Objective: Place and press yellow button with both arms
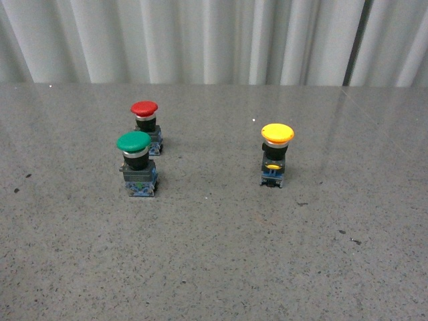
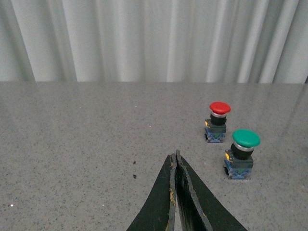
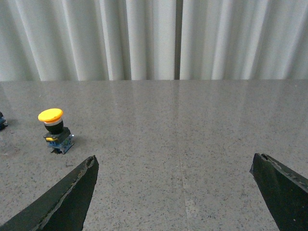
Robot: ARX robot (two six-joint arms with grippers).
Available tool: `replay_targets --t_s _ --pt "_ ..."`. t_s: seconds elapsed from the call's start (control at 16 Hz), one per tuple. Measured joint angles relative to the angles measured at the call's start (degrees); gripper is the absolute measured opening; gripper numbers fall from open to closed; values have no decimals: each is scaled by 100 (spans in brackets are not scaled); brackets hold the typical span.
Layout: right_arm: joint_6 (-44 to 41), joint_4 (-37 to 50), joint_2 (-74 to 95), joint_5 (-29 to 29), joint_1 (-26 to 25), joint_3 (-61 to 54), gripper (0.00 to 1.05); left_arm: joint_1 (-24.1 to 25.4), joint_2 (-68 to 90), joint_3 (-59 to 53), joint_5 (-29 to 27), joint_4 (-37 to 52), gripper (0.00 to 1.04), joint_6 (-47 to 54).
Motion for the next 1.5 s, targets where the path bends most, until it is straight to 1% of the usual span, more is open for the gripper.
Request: replay_targets --t_s 0.06,0.12,0.25,0.56,0.62,0.75,0.88,0.94,1.0,1.06,1.12,1.31,1.38,1.44,1.5 --pt "0 2 0 0 0 0 98 227 -105 -52 149 -44 2 0" --pt "0 0 0 2 0 0 98 321 -197 -96 114 -98 2 -9" --pt "0 2 0 0 0 0 98 271 -407 -170 221 -219 2 -7" --pt "0 0 0 2 0 0 98 273 -872 -295 214 -538 2 -7" --pt "0 0 0 0 0 0 98 273 -964 -435 214 -356 2 -7" --pt "0 0 0 2 0 0 98 273 -1349 -448 216 -780 2 -7" --pt "0 0 0 0 0 0 98 273 -1506 -448 214 -942 2 -7" --pt "0 -2 0 2 0 0 98 273 -1681 -442 214 -1187 2 -7" --pt "-2 0 0 2 0 0 98 273 -2212 -444 221 -1980 2 -7" --pt "0 -2 0 2 0 0 98 273 -2470 -444 227 -1884 2 -2" --pt "-2 2 2 0 0 0 98 275 -2459 -444 203 -2011 2 -7" --pt "0 0 0 0 0 0 98 275 -2461 -444 214 -1982 2 -7" --pt "0 0 0 0 0 0 98 275 -2461 -444 212 -1982 4 -15" --pt "0 -2 0 2 0 0 98 275 -2461 -444 212 -1982 20 -15" --pt "0 0 0 0 0 0 98 275 -2461 -444 212 -1982 31 -15"
